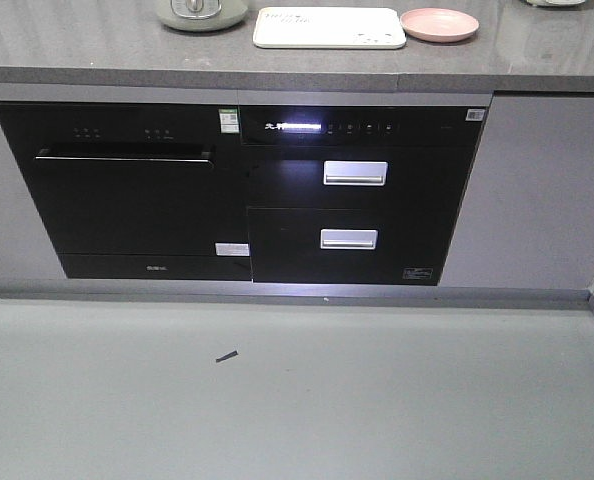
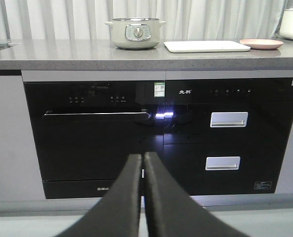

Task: Transfer vegetables to tray and serve
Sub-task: 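Drive closer to the counter, turning toward the pot and tray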

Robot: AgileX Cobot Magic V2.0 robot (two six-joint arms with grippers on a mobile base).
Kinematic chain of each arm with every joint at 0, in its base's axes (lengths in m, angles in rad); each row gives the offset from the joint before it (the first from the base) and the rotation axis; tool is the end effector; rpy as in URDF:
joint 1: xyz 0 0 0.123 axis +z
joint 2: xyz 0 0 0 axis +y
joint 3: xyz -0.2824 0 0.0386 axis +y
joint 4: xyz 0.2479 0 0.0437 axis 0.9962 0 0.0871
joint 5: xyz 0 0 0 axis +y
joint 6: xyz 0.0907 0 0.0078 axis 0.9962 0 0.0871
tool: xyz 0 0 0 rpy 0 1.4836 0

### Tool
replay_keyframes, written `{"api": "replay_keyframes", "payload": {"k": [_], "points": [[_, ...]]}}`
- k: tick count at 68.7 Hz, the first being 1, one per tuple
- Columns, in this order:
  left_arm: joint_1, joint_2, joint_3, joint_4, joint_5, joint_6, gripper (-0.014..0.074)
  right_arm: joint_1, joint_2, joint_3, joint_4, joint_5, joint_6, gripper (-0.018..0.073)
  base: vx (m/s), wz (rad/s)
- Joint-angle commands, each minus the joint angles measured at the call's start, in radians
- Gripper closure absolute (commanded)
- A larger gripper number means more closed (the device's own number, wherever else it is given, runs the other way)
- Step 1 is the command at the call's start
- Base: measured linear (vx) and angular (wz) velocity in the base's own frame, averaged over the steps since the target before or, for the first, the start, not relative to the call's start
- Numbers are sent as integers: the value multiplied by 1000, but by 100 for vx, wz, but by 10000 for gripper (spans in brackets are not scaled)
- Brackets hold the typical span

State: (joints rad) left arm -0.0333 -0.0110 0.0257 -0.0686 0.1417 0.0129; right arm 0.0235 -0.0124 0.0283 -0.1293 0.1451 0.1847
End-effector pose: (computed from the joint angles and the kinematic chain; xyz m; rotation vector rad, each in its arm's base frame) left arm 0.0565 -0.0028 0.1922 -0.0104 1.6402 -0.0755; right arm 0.0565 -0.0004 0.1911 0.0416 1.6431 0.0460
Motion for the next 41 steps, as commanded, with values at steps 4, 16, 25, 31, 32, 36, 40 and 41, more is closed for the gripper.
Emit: {"api": "replay_keyframes", "payload": {"k": [4, 16, 25, 31, 32, 36, 40, 41], "points": [[4, -13, 27, -3, -77, -7, 602, -6, -2, 15, -8, -78, -3, 562, 9, -2], [4, -13, 27, -3, -77, -7, 602, -6, -2, 15, -8, -78, -3, 562, 8, -2], [4, -13, 27, -3, -77, -7, 602, -6, -2, 15, -8, -78, -3, 562, 9, -2], [4, -13, 27, -3, -77, -7, 602, -6, -2, 15, -8, -78, -3, 562, 9, -2], [4, -13, 27, -3, -77, -7, 602, -6, -2, 15, -8, -78, -3, 562, 9, -2], [4, -13, 27, -3, -77, -7, 602, -6, -2, 15, -8, -78, -3, 562, 9, -1], [4, -13, 27, -3, -77, -7, 602, -6, -2, 15, -8, -78, -3, 562, 9, 0], [4, -13, 27, -3, -77, -7, 602, -6, -2, 15, -8, -78, -3, 562, 9, 1]]}}
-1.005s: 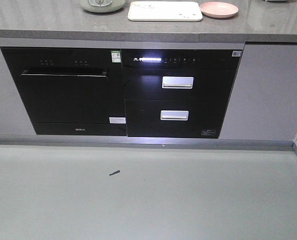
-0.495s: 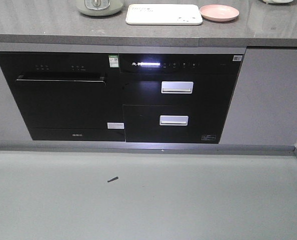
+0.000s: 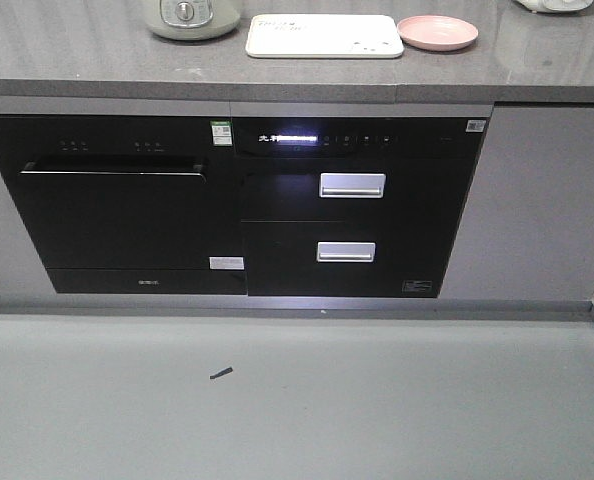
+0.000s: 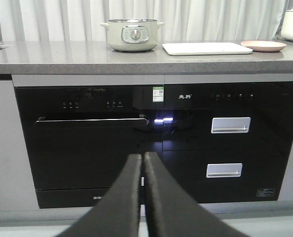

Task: Transfer vegetables to tray and serve
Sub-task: 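Drive closer to the counter, turning toward the pot and tray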

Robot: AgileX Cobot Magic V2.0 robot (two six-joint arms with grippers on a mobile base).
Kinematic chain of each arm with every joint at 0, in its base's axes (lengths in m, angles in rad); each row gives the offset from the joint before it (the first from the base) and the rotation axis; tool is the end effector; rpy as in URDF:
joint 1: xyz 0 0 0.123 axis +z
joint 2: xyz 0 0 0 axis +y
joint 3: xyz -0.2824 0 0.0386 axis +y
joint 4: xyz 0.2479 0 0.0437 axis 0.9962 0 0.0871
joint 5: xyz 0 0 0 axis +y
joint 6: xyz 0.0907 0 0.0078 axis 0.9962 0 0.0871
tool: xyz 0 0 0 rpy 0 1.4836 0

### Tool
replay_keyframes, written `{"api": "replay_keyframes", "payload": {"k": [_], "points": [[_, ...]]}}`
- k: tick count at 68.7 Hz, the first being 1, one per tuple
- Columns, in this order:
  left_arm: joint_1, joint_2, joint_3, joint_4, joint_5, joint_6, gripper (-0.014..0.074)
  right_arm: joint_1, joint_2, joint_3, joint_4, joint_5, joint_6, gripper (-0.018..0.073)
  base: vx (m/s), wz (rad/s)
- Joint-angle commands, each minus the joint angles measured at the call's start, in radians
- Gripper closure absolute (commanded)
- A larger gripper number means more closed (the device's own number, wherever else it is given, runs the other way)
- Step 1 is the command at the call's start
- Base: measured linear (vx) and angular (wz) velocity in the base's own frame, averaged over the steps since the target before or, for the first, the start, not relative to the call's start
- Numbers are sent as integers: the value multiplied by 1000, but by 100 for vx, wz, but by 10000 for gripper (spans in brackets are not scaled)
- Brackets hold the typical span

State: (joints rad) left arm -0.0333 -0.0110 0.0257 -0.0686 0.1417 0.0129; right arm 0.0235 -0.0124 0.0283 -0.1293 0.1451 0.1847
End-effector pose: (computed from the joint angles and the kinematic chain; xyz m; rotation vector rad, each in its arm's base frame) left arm 0.0565 -0.0028 0.1922 -0.0104 1.6402 -0.0755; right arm 0.0565 -0.0004 0.1911 0.0416 1.6431 0.0460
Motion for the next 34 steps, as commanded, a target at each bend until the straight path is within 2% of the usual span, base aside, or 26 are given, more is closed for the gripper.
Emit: {"api": "replay_keyframes", "payload": {"k": [1, 34], "points": [[4, -13, 27, -3, -77, -7, 602, -6, -2, 15, -8, -78, -3, 562, 10, 1], [4, -13, 27, -3, -77, -7, 602, -6, -2, 15, -8, -78, -3, 562, 10, 2]]}}
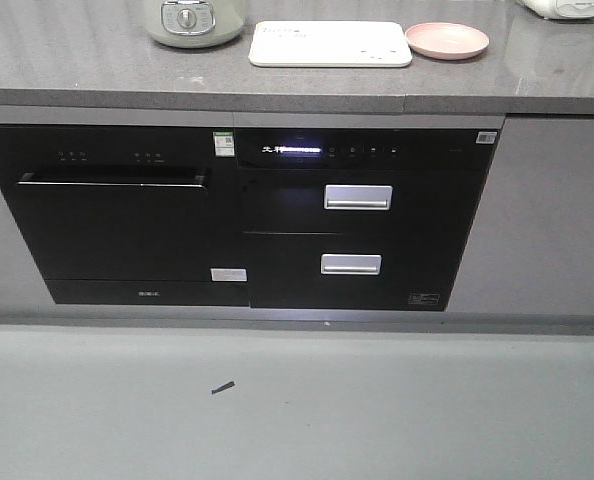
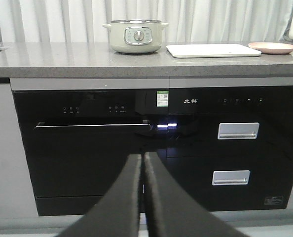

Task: Transfer vegetables to tray and serve
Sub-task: 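Drive closer to the counter, turning toward the pot and tray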

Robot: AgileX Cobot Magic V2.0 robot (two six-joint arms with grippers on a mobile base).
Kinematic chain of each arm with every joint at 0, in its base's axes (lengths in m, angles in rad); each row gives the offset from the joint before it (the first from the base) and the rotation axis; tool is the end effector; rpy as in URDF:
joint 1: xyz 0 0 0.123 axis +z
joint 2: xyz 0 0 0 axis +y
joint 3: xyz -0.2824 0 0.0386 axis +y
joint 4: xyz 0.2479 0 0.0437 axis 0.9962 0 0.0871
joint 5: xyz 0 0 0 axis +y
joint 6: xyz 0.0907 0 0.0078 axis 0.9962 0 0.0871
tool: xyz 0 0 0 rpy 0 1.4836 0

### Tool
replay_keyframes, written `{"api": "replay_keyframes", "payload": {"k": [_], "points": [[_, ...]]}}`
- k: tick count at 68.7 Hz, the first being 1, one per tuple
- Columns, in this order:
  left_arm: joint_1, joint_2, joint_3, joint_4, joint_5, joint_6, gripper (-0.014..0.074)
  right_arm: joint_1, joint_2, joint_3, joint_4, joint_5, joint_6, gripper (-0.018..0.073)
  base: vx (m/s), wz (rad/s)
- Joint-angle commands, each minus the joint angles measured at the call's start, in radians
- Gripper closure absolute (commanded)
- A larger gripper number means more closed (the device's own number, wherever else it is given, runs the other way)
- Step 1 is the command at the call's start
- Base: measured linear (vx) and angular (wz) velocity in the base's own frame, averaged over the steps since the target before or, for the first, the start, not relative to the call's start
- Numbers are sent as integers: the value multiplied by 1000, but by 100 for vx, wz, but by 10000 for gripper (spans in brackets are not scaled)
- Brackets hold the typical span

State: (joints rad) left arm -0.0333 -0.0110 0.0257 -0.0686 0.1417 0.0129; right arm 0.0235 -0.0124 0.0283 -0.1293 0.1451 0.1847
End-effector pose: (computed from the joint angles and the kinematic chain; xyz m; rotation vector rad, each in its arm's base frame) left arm 0.0565 -0.0028 0.1922 -0.0104 1.6402 -0.0755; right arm 0.0565 -0.0004 0.1911 0.0416 1.6431 0.0460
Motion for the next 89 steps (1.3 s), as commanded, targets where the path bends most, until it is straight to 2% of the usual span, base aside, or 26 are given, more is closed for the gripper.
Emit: {"api": "replay_keyframes", "payload": {"k": [1, 89], "points": [[4, -13, 27, -3, -77, -7, 602, -6, -2, 15, -8, -78, -3, 562, 11, 1], [4, -13, 27, -3, -77, -7, 602, -6, -2, 15, -8, -78, -3, 562, 9, -7]]}}
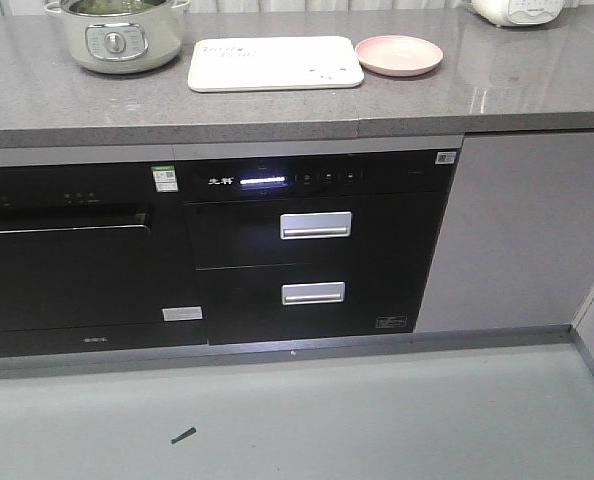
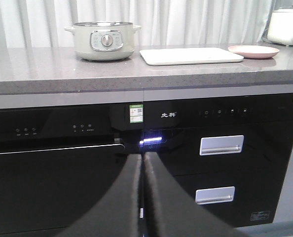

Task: Transfer vegetables to tray and serve
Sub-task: 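Drive closer to the counter, turning toward the pot and tray, then drive up to the counter edge facing the tray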

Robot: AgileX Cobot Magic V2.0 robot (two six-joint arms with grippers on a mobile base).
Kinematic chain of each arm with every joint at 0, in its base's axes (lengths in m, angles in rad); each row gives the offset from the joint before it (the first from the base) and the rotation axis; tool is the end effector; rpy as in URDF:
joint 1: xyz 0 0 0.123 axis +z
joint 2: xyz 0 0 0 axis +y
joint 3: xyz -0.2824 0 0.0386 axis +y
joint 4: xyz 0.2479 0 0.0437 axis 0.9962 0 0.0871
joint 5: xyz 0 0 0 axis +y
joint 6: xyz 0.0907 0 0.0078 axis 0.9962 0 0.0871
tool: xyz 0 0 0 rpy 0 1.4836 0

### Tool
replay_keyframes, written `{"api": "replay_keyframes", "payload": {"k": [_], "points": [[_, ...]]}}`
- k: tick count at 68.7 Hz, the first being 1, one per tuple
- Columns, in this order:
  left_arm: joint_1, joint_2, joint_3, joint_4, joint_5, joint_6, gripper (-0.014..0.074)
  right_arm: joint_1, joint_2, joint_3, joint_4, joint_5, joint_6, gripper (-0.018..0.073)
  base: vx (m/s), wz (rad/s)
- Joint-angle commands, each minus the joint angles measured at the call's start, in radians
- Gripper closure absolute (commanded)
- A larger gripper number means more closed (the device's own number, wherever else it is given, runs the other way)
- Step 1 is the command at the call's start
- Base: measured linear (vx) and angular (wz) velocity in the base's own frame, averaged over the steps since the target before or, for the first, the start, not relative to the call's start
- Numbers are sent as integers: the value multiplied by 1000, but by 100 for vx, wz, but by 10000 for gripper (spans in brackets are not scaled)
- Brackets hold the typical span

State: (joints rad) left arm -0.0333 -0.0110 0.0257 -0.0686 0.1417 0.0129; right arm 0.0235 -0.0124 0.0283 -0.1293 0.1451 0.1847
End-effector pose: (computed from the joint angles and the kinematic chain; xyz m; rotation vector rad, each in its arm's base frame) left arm 0.0565 -0.0028 0.1922 -0.0104 1.6402 -0.0755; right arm 0.0565 -0.0004 0.1911 0.0416 1.6431 0.0460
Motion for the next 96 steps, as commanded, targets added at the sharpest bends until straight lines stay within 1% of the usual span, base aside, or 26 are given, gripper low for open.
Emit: {"api": "replay_keyframes", "payload": {"k": [1, 96], "points": [[4, -13, 27, -3, -77, -7, 602, -6, -2, 15, -8, -78, -3, 562, 6, -9], [4, -13, 27, -3, -77, -7, 602, -6, -2, 15, -8, -78, -3, 562, 6, -5]]}}
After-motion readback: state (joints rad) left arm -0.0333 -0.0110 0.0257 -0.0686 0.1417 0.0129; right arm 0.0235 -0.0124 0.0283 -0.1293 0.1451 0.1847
